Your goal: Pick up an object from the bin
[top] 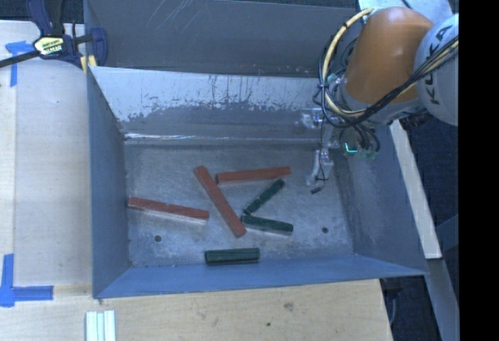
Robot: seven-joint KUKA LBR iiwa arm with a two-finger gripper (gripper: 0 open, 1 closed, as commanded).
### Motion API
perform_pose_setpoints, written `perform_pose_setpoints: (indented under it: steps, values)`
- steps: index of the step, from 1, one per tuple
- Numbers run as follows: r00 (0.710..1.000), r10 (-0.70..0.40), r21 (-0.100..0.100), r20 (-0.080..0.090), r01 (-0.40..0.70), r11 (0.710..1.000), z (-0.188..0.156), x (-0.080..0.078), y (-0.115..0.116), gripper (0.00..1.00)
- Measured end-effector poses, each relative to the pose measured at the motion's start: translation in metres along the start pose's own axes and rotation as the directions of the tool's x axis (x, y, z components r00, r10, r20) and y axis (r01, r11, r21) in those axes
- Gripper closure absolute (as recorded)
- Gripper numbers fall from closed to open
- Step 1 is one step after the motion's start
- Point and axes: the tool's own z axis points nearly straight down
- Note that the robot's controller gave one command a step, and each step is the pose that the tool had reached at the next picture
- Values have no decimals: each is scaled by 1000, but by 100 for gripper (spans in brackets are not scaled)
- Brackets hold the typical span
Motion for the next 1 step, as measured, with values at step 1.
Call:
perform_pose_setpoints:
  steps: [1]
  values:
    - [1000,-1,1,8,1,1000,-5,-2,0,0]
